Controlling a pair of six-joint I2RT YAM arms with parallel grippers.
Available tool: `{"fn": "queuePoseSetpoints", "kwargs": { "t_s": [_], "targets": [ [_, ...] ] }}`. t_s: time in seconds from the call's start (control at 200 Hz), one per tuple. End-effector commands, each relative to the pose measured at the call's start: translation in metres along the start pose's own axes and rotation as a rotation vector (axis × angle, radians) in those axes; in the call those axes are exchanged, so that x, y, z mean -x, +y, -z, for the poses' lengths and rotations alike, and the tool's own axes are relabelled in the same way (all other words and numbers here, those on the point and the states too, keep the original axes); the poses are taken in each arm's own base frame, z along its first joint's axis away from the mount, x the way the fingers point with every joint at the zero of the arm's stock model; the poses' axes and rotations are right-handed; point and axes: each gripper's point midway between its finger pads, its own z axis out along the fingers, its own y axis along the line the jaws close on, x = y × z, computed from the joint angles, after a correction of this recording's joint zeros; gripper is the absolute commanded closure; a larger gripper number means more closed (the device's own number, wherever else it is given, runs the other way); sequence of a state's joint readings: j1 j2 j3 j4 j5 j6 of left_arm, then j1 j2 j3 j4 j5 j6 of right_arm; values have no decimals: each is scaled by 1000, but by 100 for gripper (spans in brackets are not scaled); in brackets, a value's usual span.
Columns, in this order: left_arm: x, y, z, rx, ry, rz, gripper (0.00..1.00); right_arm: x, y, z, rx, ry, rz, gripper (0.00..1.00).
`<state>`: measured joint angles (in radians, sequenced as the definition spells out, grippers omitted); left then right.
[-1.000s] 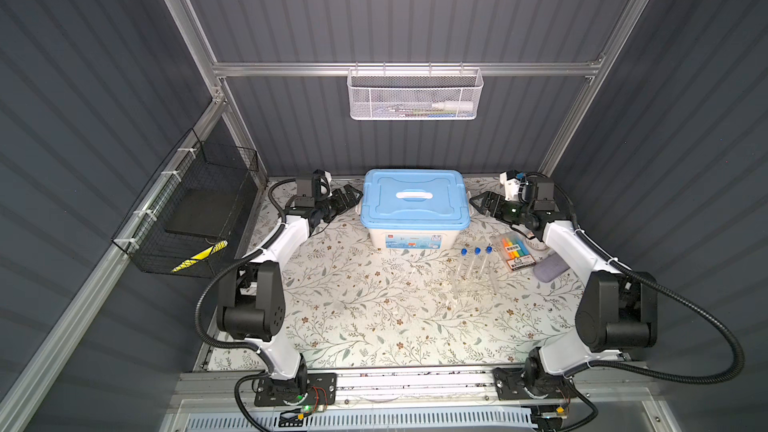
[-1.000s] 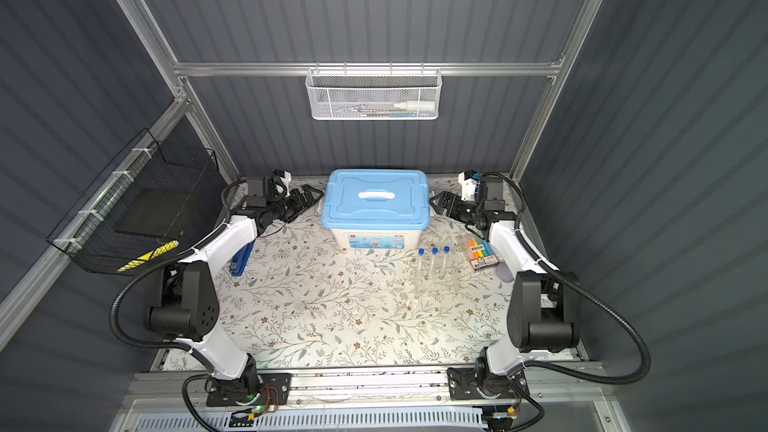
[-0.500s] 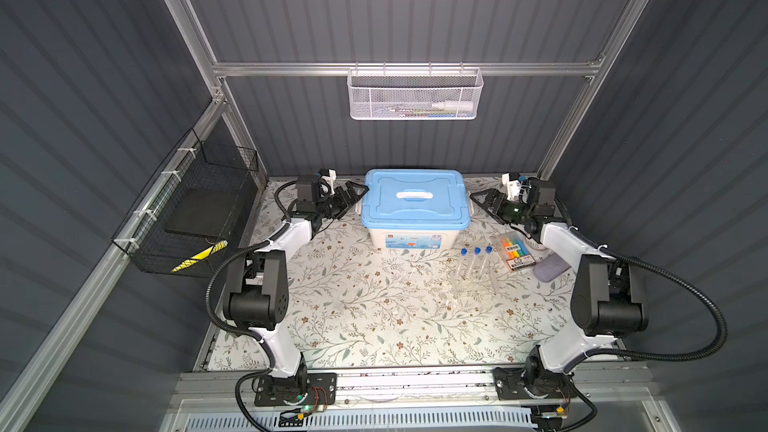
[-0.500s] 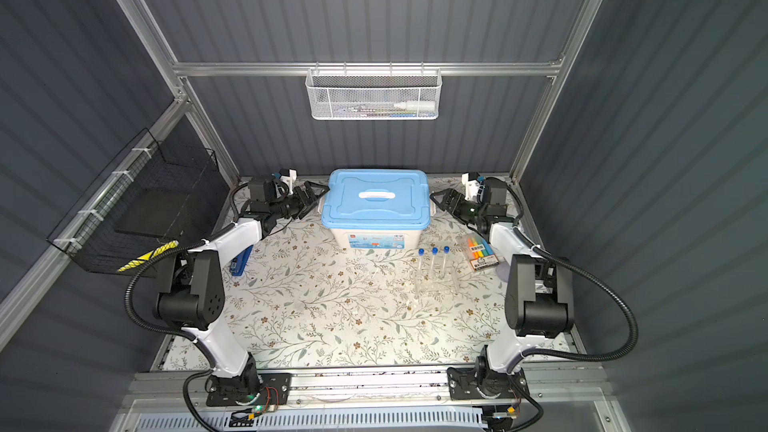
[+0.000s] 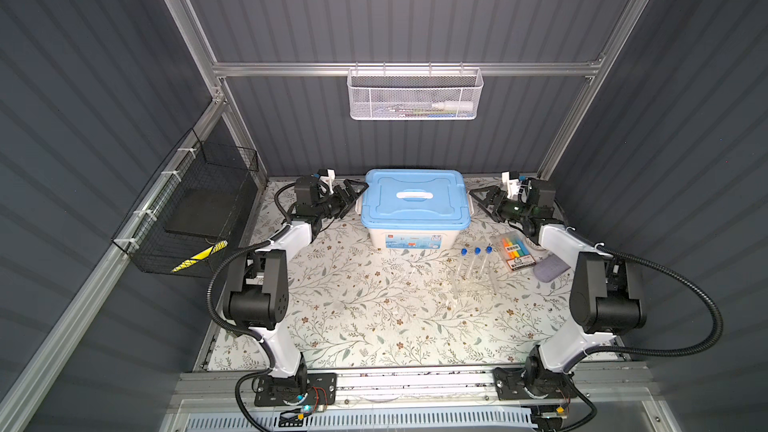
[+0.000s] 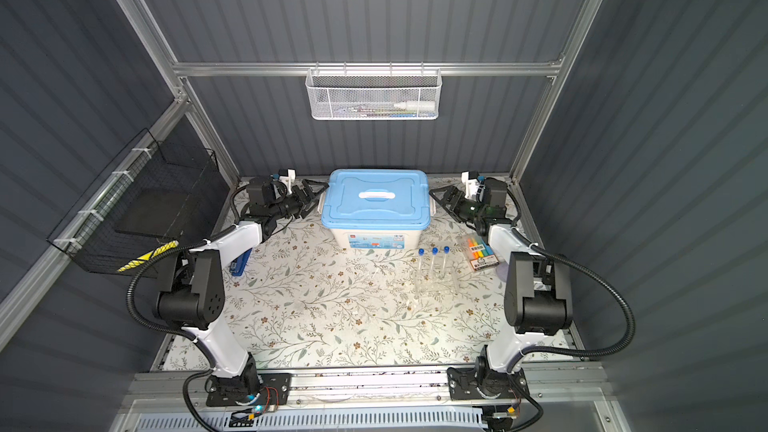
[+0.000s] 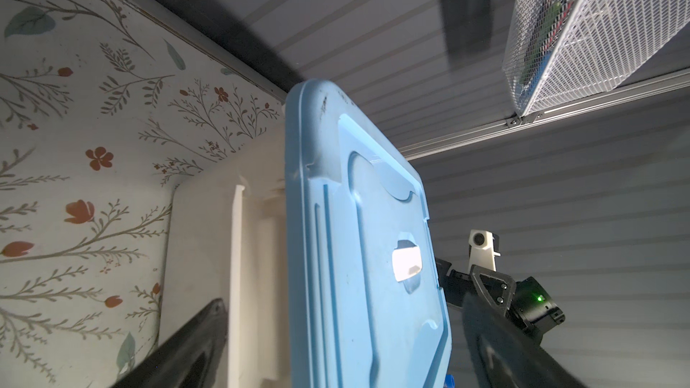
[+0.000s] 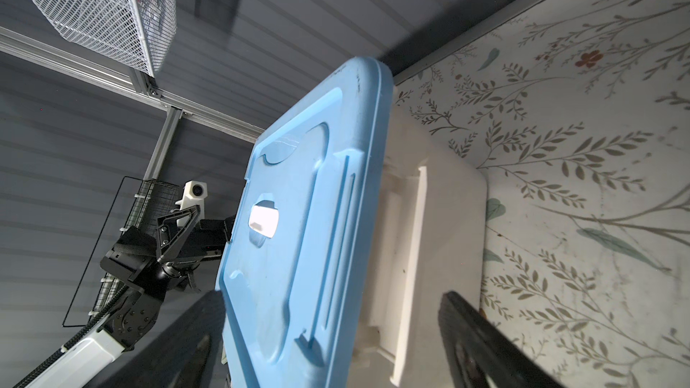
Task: Organize the chemistry lab equipment
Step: 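Press the lid edges down onto the bin rim with both grippers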
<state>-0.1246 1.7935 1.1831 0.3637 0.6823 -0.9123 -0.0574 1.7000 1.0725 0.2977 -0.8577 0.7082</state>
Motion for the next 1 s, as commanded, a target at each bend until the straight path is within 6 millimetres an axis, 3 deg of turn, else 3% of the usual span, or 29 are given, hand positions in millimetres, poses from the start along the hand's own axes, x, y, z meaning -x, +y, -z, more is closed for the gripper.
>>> {"fn": "queuePoseSetpoints", "kwargs": {
  "t_s": [0.0, 0.23, 0.63, 0.995],
  "targets": [
    [1, -8, 1, -48, 0, 11, 1, -3, 5, -3, 28, 10, 2, 9],
    [2, -14, 2, -57, -9, 13, 0, -4, -2, -9, 21, 21, -25, 10],
    [0, -37, -2, -95, -9, -10, 1, -4, 12, -16, 69, 29, -26, 11],
    [-2, -44, -4, -100, -6, -22, 0, -3, 18, -16, 74, 25, -19, 12]
  ]
}}
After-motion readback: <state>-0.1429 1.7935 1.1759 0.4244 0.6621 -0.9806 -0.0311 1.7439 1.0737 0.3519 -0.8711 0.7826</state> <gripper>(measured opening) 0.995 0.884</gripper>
